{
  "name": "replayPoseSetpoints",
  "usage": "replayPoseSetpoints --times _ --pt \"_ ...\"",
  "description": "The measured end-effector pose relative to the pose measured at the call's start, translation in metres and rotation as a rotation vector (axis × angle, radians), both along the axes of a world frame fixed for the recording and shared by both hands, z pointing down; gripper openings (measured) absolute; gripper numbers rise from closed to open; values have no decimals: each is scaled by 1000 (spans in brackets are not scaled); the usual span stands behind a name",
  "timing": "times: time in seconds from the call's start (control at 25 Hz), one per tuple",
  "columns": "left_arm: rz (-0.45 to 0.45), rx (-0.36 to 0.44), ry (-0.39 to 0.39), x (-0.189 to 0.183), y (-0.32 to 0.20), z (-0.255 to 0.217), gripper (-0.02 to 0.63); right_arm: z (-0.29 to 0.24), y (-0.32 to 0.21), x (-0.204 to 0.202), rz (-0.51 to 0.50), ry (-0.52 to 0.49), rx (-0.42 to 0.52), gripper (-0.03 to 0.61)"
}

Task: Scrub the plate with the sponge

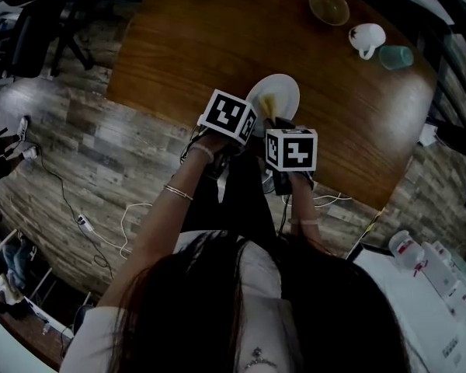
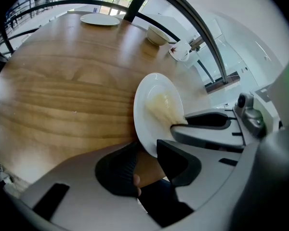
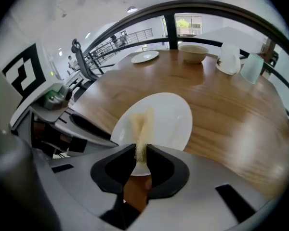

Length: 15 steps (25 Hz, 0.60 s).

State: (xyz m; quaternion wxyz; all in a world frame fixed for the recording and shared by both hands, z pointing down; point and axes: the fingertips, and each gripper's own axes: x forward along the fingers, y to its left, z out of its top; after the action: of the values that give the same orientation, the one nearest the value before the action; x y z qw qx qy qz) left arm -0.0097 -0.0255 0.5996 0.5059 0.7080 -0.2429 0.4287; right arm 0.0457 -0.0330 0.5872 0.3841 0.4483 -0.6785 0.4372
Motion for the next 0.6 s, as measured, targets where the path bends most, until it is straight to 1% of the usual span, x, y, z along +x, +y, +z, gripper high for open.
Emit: replayPoseSetpoints --times 0.08,0.16,0.24,0.36,0.48,0.6 --pt "4 -5 2 0 0 0 135 4 5 -15 -30 -35 -20 84" --pt "8 -6 3 -1 0 1 135 6 4 -15 -32 -45 -25 84" --pt "11 -7 4 -1 0 0 135 5 -3 0 -11 -31 -12 84" --pt "13 -10 5 -1 0 1 135 -1 -19 34 64 8 30 84" --pt "15 -13 6 -2 1 1 133 -10 -31 69 138 88 67 84" --pt "15 -15 6 -2 1 0 133 -11 -34 73 147 101 71 84"
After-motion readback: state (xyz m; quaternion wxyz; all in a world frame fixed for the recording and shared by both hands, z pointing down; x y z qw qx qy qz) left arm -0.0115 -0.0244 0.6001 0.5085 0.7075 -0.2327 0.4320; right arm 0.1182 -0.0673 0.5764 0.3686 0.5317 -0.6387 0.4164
